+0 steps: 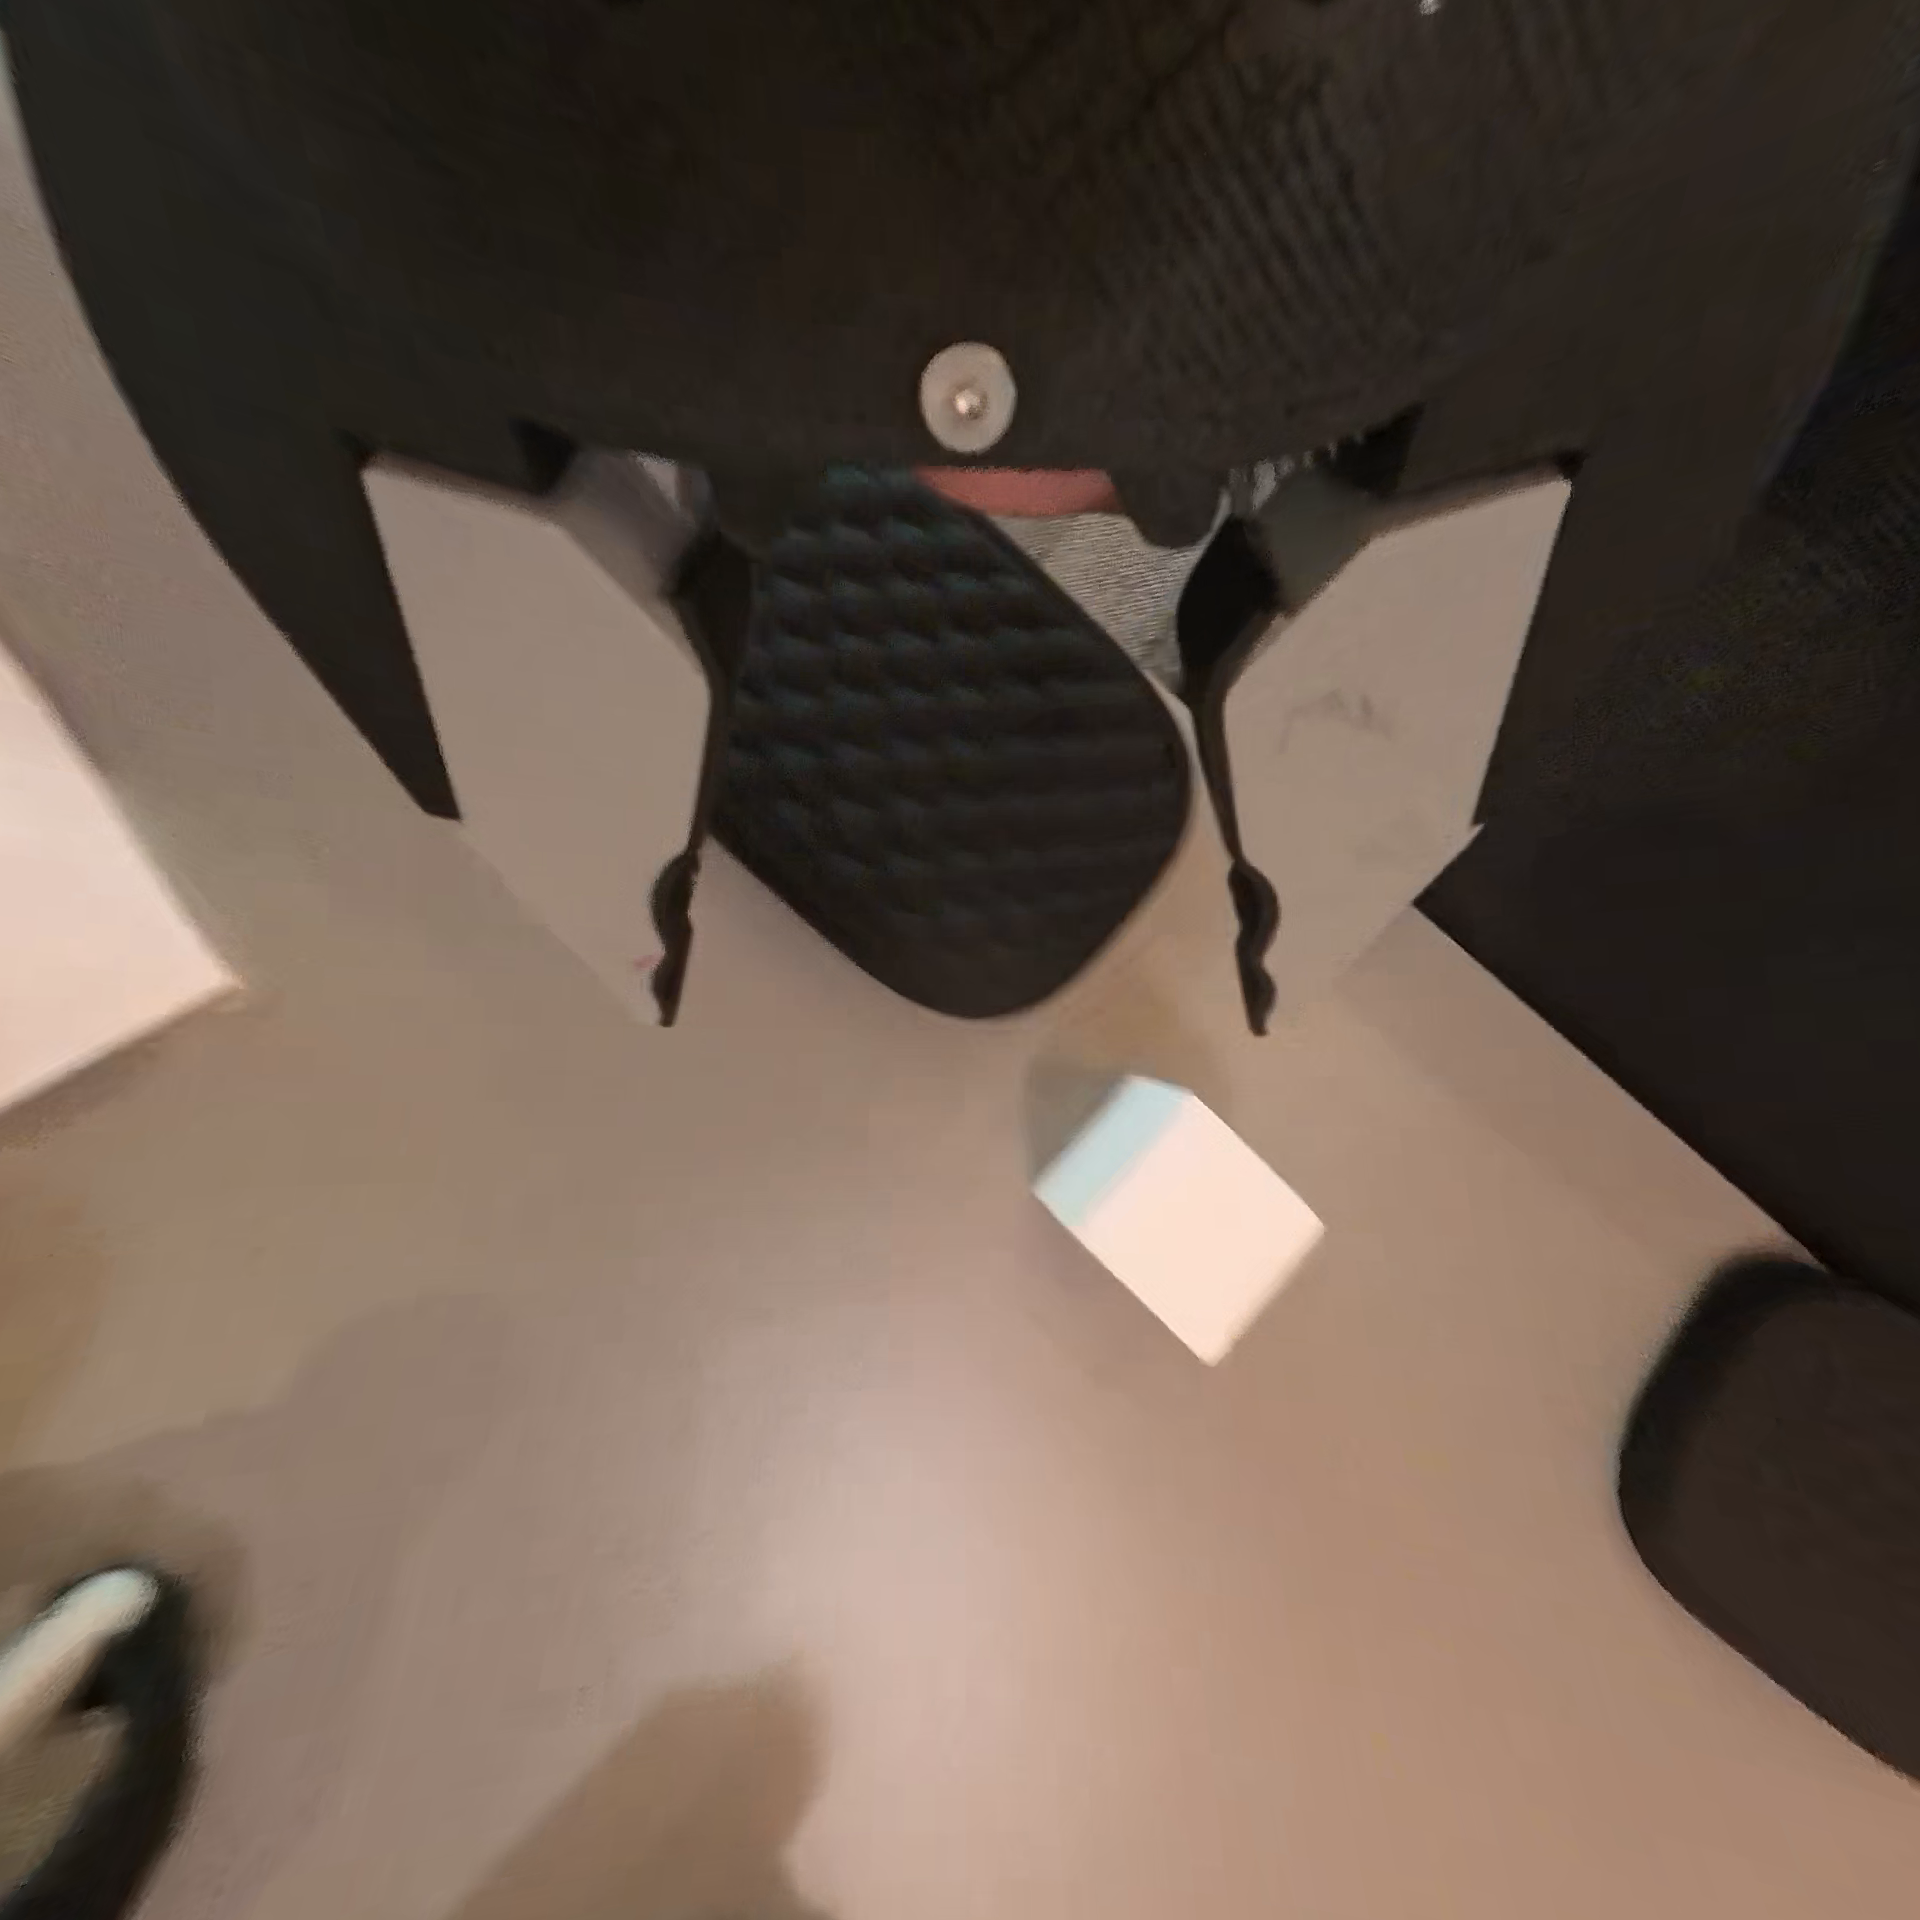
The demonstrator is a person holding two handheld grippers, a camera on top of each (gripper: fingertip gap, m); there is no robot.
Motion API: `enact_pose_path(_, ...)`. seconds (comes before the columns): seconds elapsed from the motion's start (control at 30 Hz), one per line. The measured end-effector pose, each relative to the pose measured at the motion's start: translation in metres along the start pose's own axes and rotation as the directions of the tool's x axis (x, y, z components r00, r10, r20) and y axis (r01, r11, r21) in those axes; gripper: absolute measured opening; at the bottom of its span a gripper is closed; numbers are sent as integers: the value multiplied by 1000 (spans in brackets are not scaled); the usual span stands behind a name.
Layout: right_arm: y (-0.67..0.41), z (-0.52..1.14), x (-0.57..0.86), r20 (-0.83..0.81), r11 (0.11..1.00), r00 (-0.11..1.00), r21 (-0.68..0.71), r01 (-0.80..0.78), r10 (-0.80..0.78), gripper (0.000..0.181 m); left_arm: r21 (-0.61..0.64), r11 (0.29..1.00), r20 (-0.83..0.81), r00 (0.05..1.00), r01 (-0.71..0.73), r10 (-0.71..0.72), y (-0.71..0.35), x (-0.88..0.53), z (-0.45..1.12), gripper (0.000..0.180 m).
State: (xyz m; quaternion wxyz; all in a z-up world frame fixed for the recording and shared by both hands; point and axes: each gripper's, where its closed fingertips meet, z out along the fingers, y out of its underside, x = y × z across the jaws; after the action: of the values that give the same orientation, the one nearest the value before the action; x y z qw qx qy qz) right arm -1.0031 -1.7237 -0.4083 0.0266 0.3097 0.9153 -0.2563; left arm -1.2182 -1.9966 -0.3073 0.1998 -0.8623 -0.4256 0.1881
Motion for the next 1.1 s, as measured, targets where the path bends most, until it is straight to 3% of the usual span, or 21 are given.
enact_pose_path(0.13,0,0,0,-15,1000,1000,-15,27,-27,0,-100,969,6,974,-224,226,-26,-37,34,112)
enact_pose_path(0.33,1,0,0,-36,999,999,-7,32,-33,0,-236,870,-134,902,-432,411,-24,-44,73,108)
enact_pose_path(0.43,1,0,0,-30,1000,999,-6,26,-26,0,-334,812,-172,878,-479,447,-4,-51,92,98)
enact_pose_path(0.53,1,0,0,-27,1000,999,-6,19,-19,0,-437,776,-180,889,-455,420,22,-55,103,61)
enact_pose_path(0.63,1,0,0,-23,1000,1000,-9,13,-13,0,-427,799,-165,905,-423,392,23,-48,99,61)
enact_pose_path(0.77,1,0,0,-26,1000,1000,-2,14,-14,0,-267,844,-173,885,-465,433,-7,-1,57,61)
enact_pose_path(0.93,1,0,0,-23,1000,1000,1,16,-16,0,26,821,-412,742,-571,529,-33,131,-44,61)
enact_pose_path(1.1,1,0,0,-41,998,998,-13,53,-54,0,119,892,-494,753,-437,435,-68,198,-133,60)
